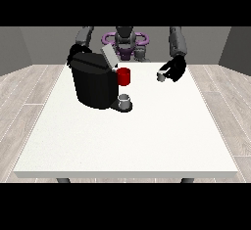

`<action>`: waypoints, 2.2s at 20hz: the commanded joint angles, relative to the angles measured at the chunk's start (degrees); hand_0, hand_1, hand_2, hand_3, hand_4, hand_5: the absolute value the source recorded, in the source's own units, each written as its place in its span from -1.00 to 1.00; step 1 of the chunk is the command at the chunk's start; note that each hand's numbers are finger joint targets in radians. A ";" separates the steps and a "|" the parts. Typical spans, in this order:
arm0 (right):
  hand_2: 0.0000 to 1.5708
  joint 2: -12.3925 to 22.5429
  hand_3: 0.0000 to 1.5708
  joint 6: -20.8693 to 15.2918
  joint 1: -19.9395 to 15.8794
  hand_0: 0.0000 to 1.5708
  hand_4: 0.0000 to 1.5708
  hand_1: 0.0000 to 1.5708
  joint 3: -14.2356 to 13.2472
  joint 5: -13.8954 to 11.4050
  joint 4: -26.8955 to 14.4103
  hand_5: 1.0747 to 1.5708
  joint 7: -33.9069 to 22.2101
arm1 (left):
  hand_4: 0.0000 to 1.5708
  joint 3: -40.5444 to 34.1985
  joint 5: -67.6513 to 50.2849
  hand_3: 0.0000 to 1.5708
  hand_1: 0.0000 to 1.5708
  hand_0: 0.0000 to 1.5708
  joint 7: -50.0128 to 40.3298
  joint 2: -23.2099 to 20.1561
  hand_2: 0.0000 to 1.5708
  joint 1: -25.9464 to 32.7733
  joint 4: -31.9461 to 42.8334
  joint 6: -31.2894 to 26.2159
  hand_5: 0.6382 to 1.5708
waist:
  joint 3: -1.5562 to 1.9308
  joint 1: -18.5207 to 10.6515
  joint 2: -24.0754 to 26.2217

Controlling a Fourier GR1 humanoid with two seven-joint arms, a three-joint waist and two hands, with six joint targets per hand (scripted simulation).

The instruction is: Insert the coffee pod into the coffee machine and close the lid

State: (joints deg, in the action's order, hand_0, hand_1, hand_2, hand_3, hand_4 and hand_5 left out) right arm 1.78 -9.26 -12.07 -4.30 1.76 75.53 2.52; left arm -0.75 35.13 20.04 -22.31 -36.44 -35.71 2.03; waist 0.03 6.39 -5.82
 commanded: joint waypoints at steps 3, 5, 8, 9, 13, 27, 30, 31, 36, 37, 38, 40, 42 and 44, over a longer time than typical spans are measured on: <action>-1.00 0.28 -1.00 -0.34 -2.59 -1.00 -0.37 -1.00 -0.80 -0.06 -3.94 1.00 1.25 | -0.32 -0.10 -0.34 0.67 0.58 0.58 -3.09 0.60 0.69 -6.01 -3.48 -4.97 1.00 | -0.02 -0.25 0.33; -1.00 0.90 -1.00 1.80 1.25 -1.00 -0.38 -1.00 -0.21 0.00 -5.84 1.00 1.17 | -0.31 0.62 -0.35 0.64 0.60 0.60 -4.61 -1.37 0.69 -7.67 -4.84 -10.01 1.00 | 0.00 -0.18 3.94; -1.00 -1.47 -1.00 -0.68 -0.96 -1.00 -0.44 -1.00 1.18 -0.95 -3.38 1.00 2.69 | -0.29 -1.24 -0.80 0.64 0.60 0.60 -0.91 -1.93 0.70 -8.35 -4.83 -8.31 1.00 | -0.04 1.47 0.50; -1.00 0.63 -1.00 1.06 -2.70 -1.00 -0.48 -1.00 -1.77 0.87 -7.48 1.00 4.84 | -0.30 -0.42 -0.39 0.65 0.62 0.62 -3.15 -0.47 0.71 -9.05 -7.02 -9.45 1.00 | -0.02 -0.77 0.26; -1.00 -0.23 -1.00 2.96 -1.59 -1.00 -0.37 -1.00 1.28 0.39 -4.70 1.00 3.62 | -0.30 -1.84 -0.56 0.65 0.62 0.62 -8.19 -0.14 0.71 -13.25 -5.53 -10.44 1.00 | -0.02 3.28 0.68; -1.00 -0.59 -1.00 1.63 -6.34 -1.00 -0.35 -1.00 3.53 -0.42 1.54 1.00 0.42 | -0.39 -7.56 -1.97 0.62 0.63 0.63 -11.20 -4.87 0.70 -25.19 -2.51 -11.40 1.00 | -0.04 9.24 -4.69; -1.00 -1.09 -1.00 1.75 -4.97 -1.00 -0.35 -1.00 4.67 -1.12 2.72 1.00 1.74 | -0.34 -7.59 -0.89 0.62 0.64 0.64 -10.42 -6.57 0.71 -26.00 -1.60 -10.90 1.00 | -0.03 10.67 -6.94; -1.00 -1.73 -1.00 0.36 -5.14 -1.00 -0.35 -1.00 6.79 -2.19 5.59 1.00 -2.53 | -0.34 -8.26 -0.88 0.61 0.63 0.63 -11.67 -7.80 0.70 -27.34 -0.22 -11.52 1.00 | -0.05 12.60 -5.65; -1.00 -1.57 -1.00 -0.57 -6.52 -1.00 -0.34 -1.00 6.59 -3.31 7.43 1.00 -1.96 | -0.38 -7.63 1.01 0.57 0.61 0.61 -10.67 -6.73 0.65 -27.41 -0.07 -7.27 1.00 | -0.05 13.29 -8.46; -1.00 -0.08 -1.00 -0.04 -6.45 -1.00 -0.38 -1.00 3.74 -2.07 4.31 1.00 -0.53 | -0.38 -7.68 -0.09 0.57 0.63 0.63 -11.35 -6.20 0.66 -28.60 -1.34 -10.02 1.00 | -0.02 10.78 -7.28; -1.00 1.75 -1.00 1.86 -8.51 -1.00 -0.42 -1.00 0.58 0.37 1.70 1.00 1.06 | -0.38 -6.97 0.05 0.59 0.66 0.66 -13.91 -5.10 0.69 -30.63 -2.00 -11.45 1.00 | 0.00 10.29 -8.10; -1.00 -0.17 -1.00 0.63 -6.09 -1.00 -0.33 -1.00 3.81 -1.85 4.29 1.00 1.73 | -0.37 -7.53 0.53 0.57 0.67 0.67 -12.30 -6.72 0.69 -30.04 -0.40 -10.72 1.00 | -0.02 12.03 -9.05; -1.00 0.35 -1.00 0.49 -8.07 -1.00 -0.34 -1.00 2.34 -0.65 4.06 1.00 -0.80 | -0.36 -6.43 1.15 0.56 0.63 0.63 -14.07 -2.47 0.67 -28.98 -0.64 -8.39 1.00 | -0.02 11.56 -8.26; -1.00 -0.34 -1.00 0.11 -7.81 -1.00 -0.39 -1.00 3.17 -0.73 4.75 1.00 -3.43 | -0.36 -5.74 1.92 0.57 0.69 0.69 -14.24 -1.61 0.70 -28.94 -0.52 -7.77 1.00 | -0.03 11.83 -7.34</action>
State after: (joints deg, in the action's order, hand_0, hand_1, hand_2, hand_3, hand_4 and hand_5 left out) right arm 1.99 -8.77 -19.42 -1.37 0.67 79.42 1.53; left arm -7.51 35.96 6.64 -26.31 -65.54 -36.52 -7.36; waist 0.01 17.72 -13.61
